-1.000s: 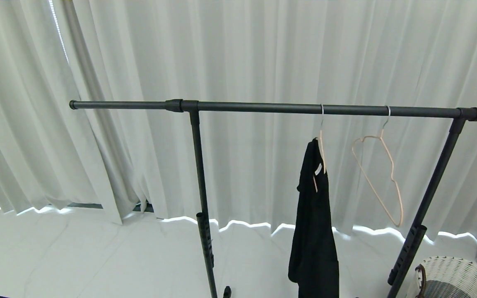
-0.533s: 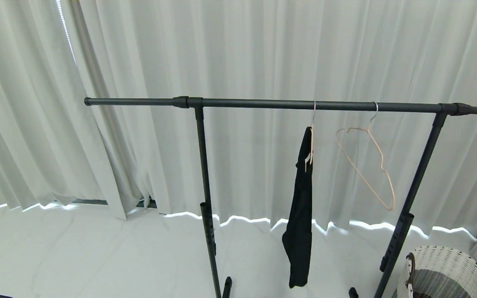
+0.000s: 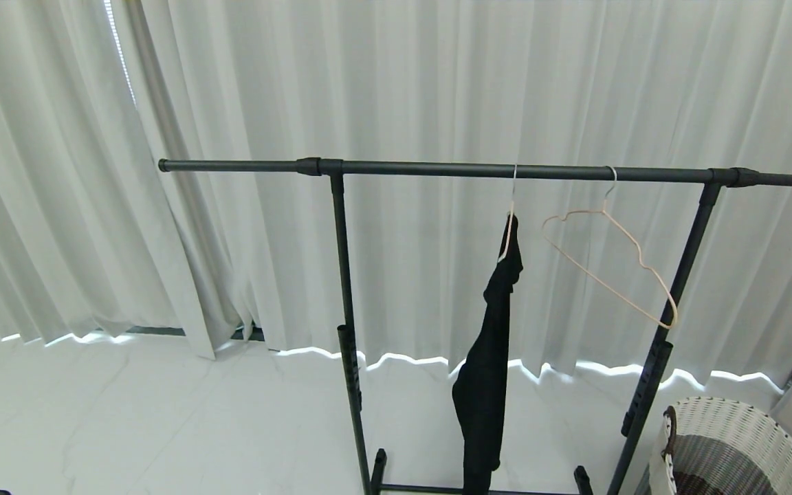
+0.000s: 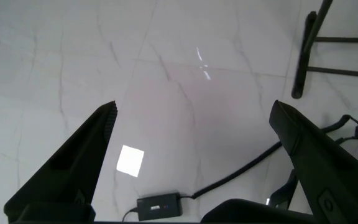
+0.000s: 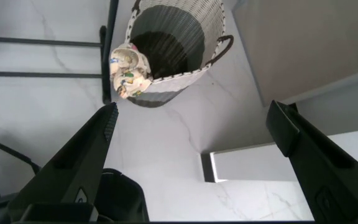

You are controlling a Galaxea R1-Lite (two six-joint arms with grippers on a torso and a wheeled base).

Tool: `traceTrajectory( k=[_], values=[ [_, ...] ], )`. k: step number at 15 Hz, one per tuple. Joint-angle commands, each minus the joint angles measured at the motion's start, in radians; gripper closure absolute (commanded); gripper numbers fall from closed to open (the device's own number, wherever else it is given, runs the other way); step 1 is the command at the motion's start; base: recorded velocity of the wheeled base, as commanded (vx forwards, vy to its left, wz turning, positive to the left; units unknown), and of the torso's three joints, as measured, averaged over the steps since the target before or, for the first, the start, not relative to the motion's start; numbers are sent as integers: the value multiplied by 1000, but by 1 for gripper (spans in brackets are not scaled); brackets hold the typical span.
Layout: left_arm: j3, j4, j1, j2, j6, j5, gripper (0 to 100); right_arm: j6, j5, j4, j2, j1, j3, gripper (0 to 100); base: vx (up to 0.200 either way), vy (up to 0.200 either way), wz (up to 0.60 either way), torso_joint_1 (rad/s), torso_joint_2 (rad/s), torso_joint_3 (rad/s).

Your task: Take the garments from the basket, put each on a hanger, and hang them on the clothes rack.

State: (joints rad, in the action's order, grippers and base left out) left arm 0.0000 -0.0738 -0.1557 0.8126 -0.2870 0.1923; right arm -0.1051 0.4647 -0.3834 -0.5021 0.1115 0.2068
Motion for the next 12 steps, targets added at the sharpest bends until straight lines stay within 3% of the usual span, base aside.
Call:
traceTrajectory(
  k=[1, 2, 12],
  values=[
    [0, 0, 19, 2, 2, 2, 0, -1, 0, 0, -15, 0, 0, 0, 0, 0, 0, 0, 0, 0],
    [0, 0, 28, 5, 3, 2, 0, -1, 0, 0, -15, 0, 0, 0, 0, 0, 0, 0, 0, 0],
    [0, 0, 133, 11, 2, 7, 0, -2, 2, 0, -12, 0, 0, 0, 0, -200, 0, 5, 3, 4]
  ],
)
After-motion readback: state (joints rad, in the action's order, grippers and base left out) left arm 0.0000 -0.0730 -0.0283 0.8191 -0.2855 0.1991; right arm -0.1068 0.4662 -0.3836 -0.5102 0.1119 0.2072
